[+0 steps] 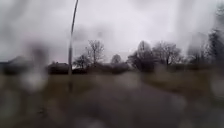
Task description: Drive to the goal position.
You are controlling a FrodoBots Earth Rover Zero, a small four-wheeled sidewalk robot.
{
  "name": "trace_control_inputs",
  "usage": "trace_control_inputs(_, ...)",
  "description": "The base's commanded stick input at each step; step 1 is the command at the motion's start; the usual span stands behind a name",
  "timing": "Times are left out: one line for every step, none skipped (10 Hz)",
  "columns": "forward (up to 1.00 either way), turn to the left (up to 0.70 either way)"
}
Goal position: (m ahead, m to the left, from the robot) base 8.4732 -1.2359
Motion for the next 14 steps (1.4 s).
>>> trace_control_inputs(0.70, -0.04)
trace_control_inputs(0.70, -0.25)
trace_control_inputs(0.70, -0.35)
trace_control_inputs(0.70, -0.15)
trace_control_inputs(0.70, 0.00)
trace_control_inputs(0.70, 0.00)
trace_control_inputs(0.70, 0.00)
trace_control_inputs(0.70, 0.00)
trace_control_inputs(0.70, 0.00)
trace_control_inputs(0.70, 0.00)
trace_control_inputs(0.70, 0.00)
trace_control_inputs(0.70, 0.00)
trace_control_inputs(0.70, 0.00)
trace_control_inputs(0.70, 0.00)
